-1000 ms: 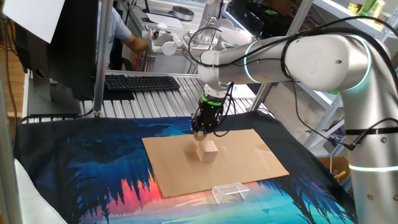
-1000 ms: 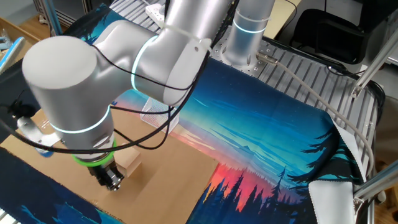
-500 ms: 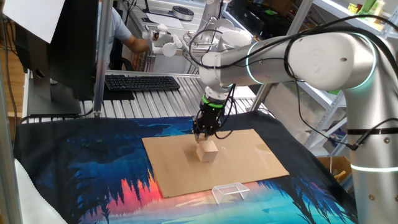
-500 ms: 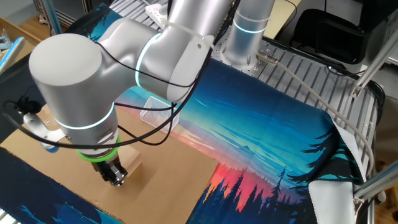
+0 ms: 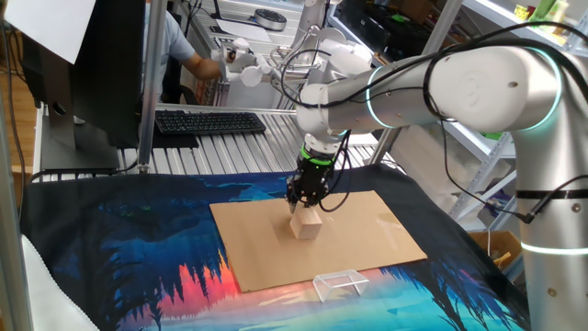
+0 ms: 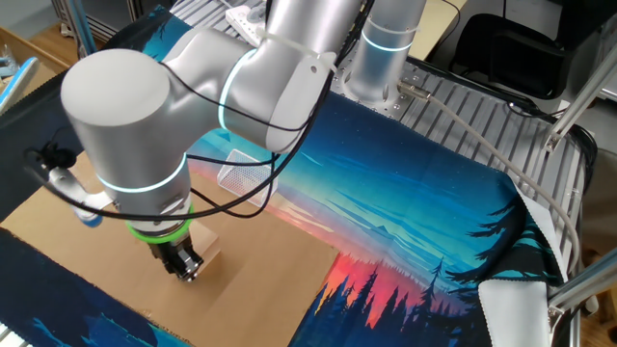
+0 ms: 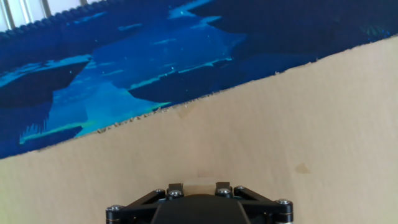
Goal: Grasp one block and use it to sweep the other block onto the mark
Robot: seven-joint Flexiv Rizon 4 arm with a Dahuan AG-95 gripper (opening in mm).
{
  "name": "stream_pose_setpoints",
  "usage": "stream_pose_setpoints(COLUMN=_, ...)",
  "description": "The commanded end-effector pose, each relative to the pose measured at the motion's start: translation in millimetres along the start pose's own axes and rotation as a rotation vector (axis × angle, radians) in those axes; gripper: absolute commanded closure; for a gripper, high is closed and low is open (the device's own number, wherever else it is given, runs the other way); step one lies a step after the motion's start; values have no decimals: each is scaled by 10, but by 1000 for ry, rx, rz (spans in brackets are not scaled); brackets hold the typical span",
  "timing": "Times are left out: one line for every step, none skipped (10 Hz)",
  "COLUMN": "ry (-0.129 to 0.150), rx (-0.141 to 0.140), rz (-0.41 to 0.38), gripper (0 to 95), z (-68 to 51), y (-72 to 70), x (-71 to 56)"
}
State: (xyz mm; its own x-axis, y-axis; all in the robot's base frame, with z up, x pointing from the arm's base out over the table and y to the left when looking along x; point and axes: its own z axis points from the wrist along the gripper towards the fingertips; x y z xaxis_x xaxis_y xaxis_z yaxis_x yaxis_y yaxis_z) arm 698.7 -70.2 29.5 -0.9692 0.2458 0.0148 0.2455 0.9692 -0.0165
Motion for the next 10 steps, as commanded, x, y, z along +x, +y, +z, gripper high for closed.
stream_pose_setpoints(ry=2, rx=-1, rz=1, gripper=950, z=5, y=-14, x=23)
stream_pose_setpoints(ry=2, rx=-3, rz=2, gripper=950, z=13, y=-28, x=52)
stream_pose_setpoints(ry=3, rx=-4, rz=3, gripper=950, z=20, y=-41, x=76)
stream_pose_setpoints(ry=3, rx=-6, rz=4, gripper=950, z=24, y=-51, x=95)
stream_pose_setpoints(ry=2, rx=-8, rz=5, gripper=950, z=28, y=-56, x=103)
stream_pose_setpoints(ry=-1, rx=-11, rz=4, gripper=950, z=31, y=-59, x=109)
stream_pose_setpoints(ry=-11, rx=-13, rz=5, gripper=950, z=30, y=-58, x=107)
stream_pose_setpoints(ry=-16, rx=-14, rz=5, gripper=950, z=27, y=-53, x=99)
stream_pose_setpoints(ry=-15, rx=-15, rz=4, gripper=950, z=21, y=-48, x=91)
stream_pose_setpoints(ry=-12, rx=-29, rz=11, gripper=950, z=21, y=-47, x=93)
